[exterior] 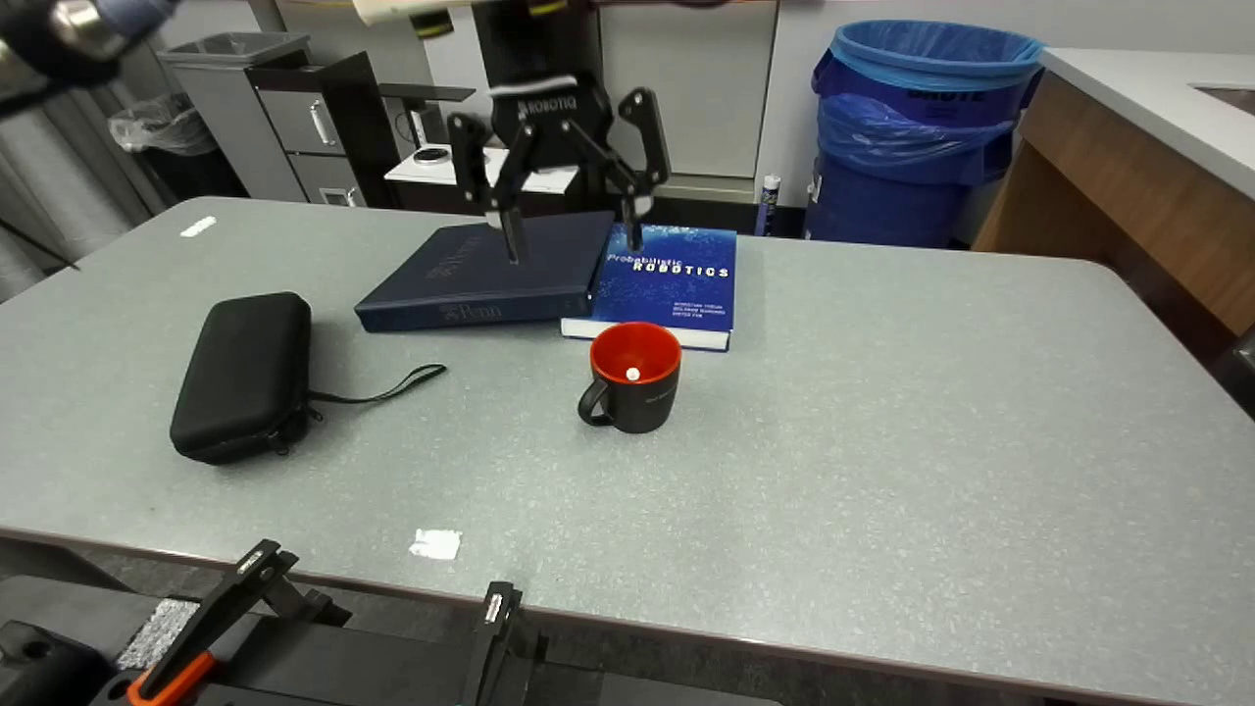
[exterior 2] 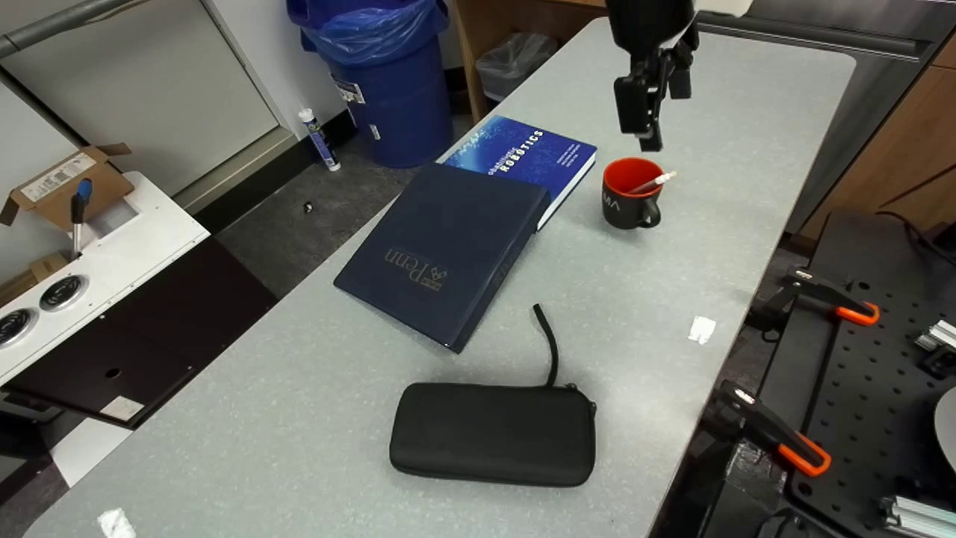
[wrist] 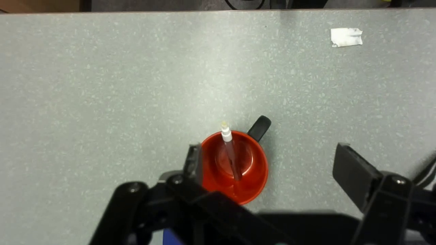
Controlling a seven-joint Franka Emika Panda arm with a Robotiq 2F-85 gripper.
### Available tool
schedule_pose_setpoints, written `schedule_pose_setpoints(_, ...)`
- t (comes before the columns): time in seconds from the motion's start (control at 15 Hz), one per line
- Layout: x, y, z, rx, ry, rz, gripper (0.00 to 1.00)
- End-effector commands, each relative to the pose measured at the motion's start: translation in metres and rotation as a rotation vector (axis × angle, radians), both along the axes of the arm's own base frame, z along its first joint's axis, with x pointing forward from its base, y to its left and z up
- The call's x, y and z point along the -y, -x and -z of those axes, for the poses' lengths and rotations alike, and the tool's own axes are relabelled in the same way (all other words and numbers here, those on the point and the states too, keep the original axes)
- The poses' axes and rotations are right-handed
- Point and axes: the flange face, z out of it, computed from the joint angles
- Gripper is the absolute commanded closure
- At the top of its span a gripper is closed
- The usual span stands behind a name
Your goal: Put the pen in the mug on the table
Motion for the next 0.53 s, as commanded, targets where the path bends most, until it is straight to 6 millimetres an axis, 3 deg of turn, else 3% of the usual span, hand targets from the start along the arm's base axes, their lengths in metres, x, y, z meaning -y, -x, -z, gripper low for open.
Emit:
schedule_pose_setpoints(0.0,0.017,-0.009,0.053,-0.033,0.029,0.036,0.0)
schedule_pose_setpoints(0.2,0.026,-0.008,0.078,-0.067,0.045,0.069,0.0)
schedule_pose_setpoints(0.27,0.017,-0.001,0.07,-0.067,0.011,0.052,0.0)
schedule_pose_setpoints(0.47,0.022,-0.002,0.081,-0.085,0.016,0.065,0.0)
